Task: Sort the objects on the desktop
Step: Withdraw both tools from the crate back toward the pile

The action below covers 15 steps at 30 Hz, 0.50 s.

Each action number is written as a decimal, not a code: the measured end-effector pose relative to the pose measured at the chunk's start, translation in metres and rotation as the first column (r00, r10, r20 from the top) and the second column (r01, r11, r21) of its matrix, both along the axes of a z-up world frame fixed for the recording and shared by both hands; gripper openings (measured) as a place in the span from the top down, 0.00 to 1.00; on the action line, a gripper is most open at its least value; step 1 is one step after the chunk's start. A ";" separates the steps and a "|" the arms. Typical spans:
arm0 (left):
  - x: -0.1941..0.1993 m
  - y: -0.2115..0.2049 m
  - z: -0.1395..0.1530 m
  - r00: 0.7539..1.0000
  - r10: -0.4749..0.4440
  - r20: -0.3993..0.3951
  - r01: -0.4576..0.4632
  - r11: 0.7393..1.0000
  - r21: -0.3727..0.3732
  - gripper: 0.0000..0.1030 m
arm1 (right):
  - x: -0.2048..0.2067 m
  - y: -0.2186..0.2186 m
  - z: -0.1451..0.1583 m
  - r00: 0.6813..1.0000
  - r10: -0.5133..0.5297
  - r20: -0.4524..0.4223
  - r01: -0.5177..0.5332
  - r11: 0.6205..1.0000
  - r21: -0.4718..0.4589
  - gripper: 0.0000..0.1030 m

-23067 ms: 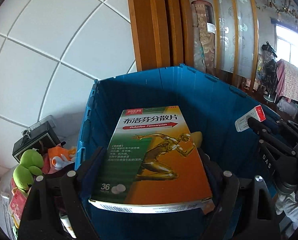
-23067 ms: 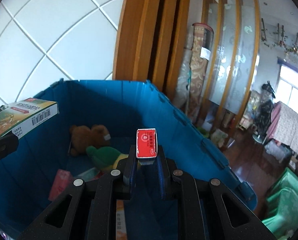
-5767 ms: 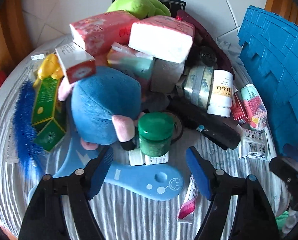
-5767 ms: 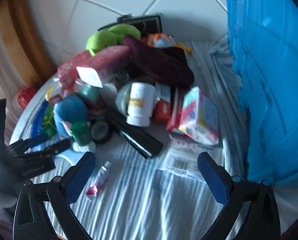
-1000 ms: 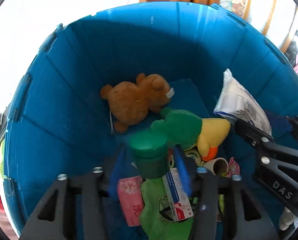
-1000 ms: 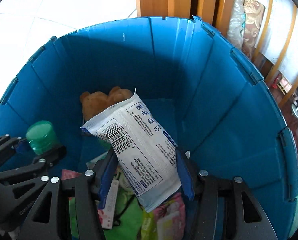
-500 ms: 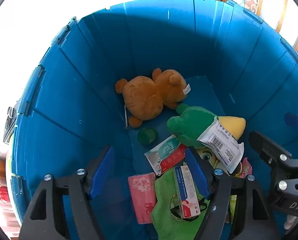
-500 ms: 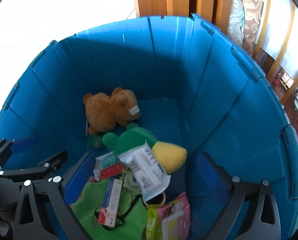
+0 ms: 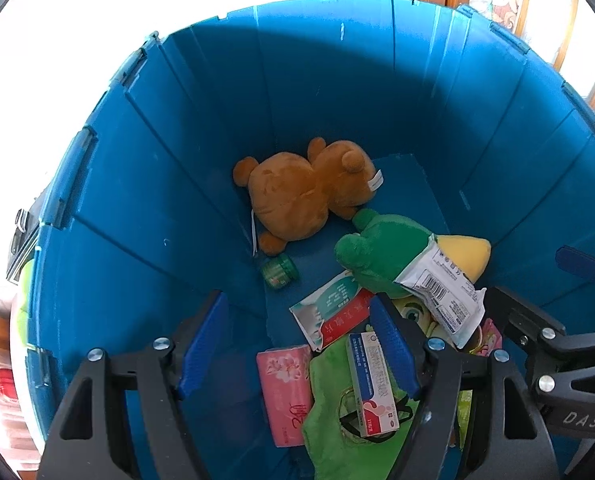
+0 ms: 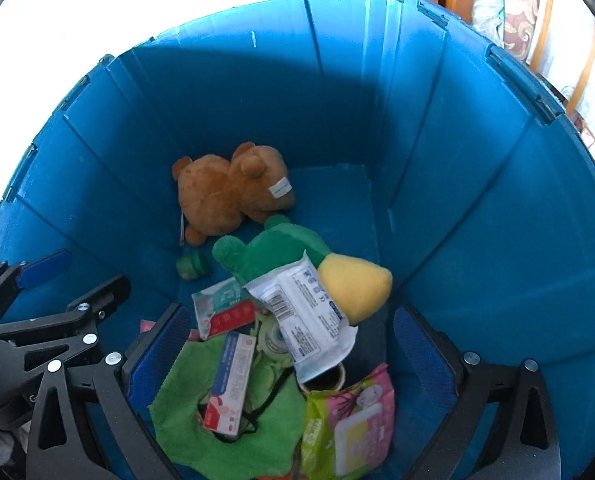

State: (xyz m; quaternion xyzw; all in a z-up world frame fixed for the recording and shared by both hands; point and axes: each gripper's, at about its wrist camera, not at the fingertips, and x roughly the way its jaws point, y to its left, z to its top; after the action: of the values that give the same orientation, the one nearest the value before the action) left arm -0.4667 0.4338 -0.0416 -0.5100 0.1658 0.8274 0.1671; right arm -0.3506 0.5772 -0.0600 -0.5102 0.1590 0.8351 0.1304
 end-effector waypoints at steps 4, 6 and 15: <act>0.009 -0.008 0.023 0.996 -0.004 -0.087 0.010 0.998 0.066 0.29 | 0.002 0.001 0.006 1.000 -0.002 -0.025 0.002 1.000 -0.010 0.00; 0.017 -0.014 0.036 0.989 0.007 -0.147 0.005 0.997 0.081 0.29 | 0.003 0.000 0.011 0.999 0.005 -0.047 -0.006 1.000 -0.009 0.00; 0.074 -0.076 0.115 0.945 0.009 -0.327 0.050 0.984 0.172 0.28 | 0.015 -0.022 0.051 0.973 0.092 -0.214 -0.081 0.995 0.057 0.00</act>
State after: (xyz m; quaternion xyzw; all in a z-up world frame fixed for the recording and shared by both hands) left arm -0.3929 0.3582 0.0730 -0.3472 0.1219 0.9101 0.1906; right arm -0.3352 0.5554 -0.0090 -0.4196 0.1297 0.8941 0.0881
